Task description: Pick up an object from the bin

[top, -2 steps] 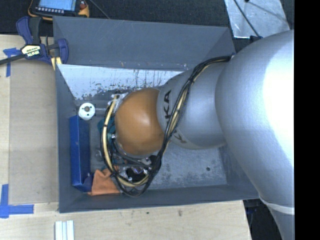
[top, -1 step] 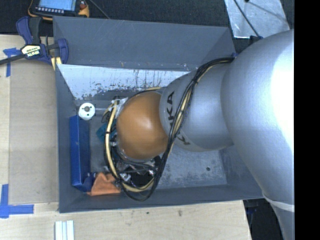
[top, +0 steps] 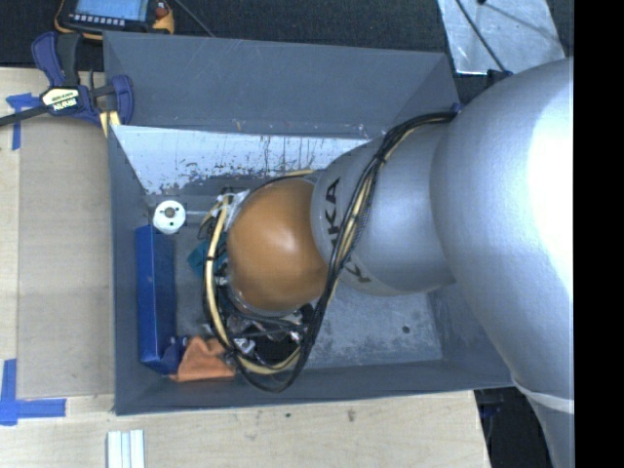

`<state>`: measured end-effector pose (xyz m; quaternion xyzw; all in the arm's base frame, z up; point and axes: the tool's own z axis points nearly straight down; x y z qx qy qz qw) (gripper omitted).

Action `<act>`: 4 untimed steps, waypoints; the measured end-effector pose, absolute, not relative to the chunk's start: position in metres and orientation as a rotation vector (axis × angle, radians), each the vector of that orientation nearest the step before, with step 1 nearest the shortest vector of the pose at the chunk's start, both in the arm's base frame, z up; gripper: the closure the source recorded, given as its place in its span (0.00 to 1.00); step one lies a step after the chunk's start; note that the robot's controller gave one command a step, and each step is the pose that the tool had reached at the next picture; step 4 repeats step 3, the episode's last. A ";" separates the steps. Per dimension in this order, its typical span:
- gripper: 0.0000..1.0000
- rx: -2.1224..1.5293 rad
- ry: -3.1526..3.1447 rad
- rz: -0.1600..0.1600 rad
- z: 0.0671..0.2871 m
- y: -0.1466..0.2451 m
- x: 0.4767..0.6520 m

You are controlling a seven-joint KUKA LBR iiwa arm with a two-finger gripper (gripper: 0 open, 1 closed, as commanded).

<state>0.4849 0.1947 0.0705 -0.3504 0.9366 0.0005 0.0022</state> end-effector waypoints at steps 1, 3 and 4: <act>1.00 -1.099 2.940 0.002 0.073 0.194 0.484; 1.00 -1.100 2.946 0.001 0.108 0.194 0.483; 1.00 -1.100 2.946 0.001 0.108 0.194 0.483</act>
Offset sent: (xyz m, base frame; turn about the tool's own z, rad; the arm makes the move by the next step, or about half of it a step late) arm 0.0000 0.0001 0.0723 0.0000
